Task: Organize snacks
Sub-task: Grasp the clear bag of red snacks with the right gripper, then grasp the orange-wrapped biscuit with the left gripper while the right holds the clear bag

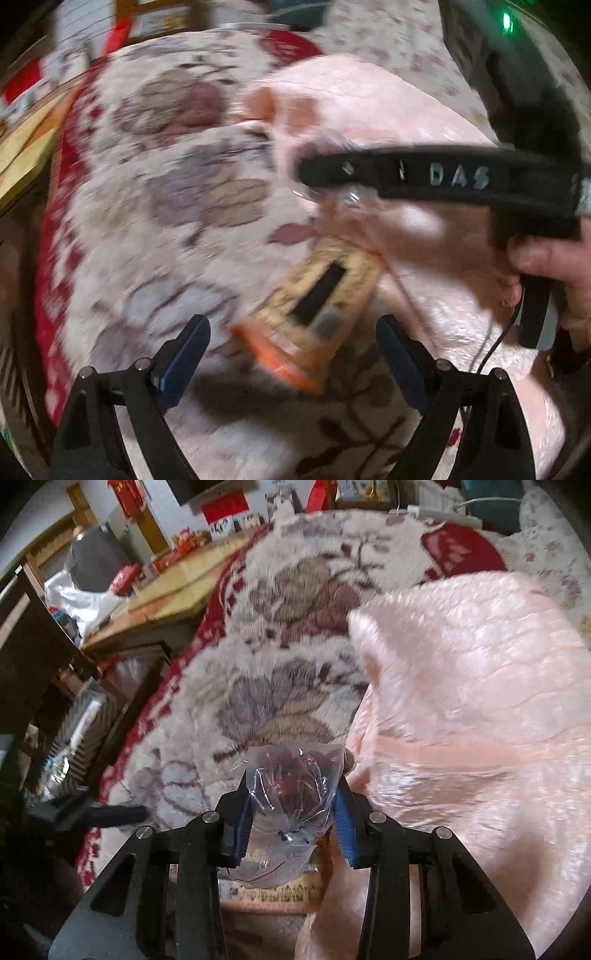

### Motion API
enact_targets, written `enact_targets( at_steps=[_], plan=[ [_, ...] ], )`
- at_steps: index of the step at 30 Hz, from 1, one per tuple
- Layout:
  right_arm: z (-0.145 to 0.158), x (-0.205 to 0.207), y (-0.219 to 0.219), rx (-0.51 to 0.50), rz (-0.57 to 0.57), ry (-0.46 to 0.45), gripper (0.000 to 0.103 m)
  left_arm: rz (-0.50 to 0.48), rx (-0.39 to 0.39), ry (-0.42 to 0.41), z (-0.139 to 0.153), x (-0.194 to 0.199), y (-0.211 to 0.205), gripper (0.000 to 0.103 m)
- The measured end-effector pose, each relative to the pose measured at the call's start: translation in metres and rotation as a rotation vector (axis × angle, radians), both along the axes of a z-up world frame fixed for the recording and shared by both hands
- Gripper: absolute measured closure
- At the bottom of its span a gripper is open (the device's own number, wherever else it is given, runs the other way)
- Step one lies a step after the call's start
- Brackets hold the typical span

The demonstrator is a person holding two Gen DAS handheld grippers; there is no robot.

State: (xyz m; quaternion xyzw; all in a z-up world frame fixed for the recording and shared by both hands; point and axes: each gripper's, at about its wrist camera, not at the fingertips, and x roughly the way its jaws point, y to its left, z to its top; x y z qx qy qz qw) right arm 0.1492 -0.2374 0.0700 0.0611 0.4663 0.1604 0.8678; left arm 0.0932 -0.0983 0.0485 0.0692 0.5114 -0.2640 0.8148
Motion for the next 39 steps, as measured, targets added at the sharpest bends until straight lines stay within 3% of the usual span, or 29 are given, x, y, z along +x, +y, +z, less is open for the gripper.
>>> enact_targets(
  at_steps=[3, 7, 8, 9, 10, 15, 28, 39],
  plan=[
    [0.011, -0.008, -0.011, 0.02, -0.02, -0.025, 0.065, -0.112, 0.051, -0.003, -0.008, 0.003, -0.023, 0.01],
    [0.012, -0.01, -0.023, 0.038, -0.045, -0.029, 0.065, -0.151, 0.082, 0.011, -0.018, 0.013, -0.039, 0.011],
    [0.011, -0.01, -0.026, 0.043, -0.051, -0.029, 0.065, -0.143, 0.066, 0.019, -0.019, 0.017, -0.04, 0.015],
    [0.009, -0.009, -0.028, 0.048, -0.056, -0.028, 0.065, -0.135, 0.05, 0.03, -0.021, 0.021, -0.04, 0.029],
    [0.007, -0.008, -0.031, 0.058, -0.062, -0.024, 0.065, -0.119, 0.047, 0.035, -0.022, 0.025, -0.039, 0.033],
    [0.002, -0.009, -0.034, 0.067, -0.067, -0.013, 0.065, -0.092, 0.023, 0.028, -0.022, 0.027, -0.035, 0.04],
    [0.003, -0.026, -0.023, 0.093, -0.053, -0.016, 0.065, 0.029, 0.036, -0.023, -0.003, -0.012, 0.006, 0.045],
    [0.003, -0.055, 0.012, 0.102, 0.017, -0.009, 0.065, 0.131, 0.021, -0.021, 0.006, -0.044, 0.05, 0.045]
  ],
)
